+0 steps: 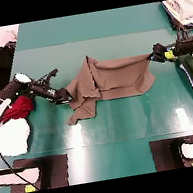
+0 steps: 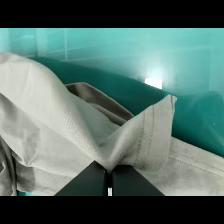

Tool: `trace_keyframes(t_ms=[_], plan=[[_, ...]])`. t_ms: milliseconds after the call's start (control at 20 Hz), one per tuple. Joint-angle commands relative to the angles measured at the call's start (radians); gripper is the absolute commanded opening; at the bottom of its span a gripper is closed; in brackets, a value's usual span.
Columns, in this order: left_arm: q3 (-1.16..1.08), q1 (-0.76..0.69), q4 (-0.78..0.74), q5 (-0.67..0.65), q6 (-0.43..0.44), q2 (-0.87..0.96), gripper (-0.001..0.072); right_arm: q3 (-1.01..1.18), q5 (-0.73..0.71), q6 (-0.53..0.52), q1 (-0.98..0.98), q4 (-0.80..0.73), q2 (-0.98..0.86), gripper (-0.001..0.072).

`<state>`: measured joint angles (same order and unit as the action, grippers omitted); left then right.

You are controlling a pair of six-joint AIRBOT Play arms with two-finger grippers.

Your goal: Fold the shirts.

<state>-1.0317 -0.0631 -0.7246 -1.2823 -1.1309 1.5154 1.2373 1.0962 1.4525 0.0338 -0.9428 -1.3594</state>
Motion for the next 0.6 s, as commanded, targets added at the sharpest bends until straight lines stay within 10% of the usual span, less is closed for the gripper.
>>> trace_keyframes(t_ms=[0, 550], plan=[[-0.013, -0.017, 0.007, 0.010, 0.002, 0.000, 0.0029, 0.001, 0.013, -0.001, 0.000, -0.001, 0.000, 0.0019], [-0.590, -0.015, -0.269, -0.037, -0.048, -0.257, 0.0028, 0.001, 0.077, -0.041, -0.043, -0.003, 0.001, 0.0019]])
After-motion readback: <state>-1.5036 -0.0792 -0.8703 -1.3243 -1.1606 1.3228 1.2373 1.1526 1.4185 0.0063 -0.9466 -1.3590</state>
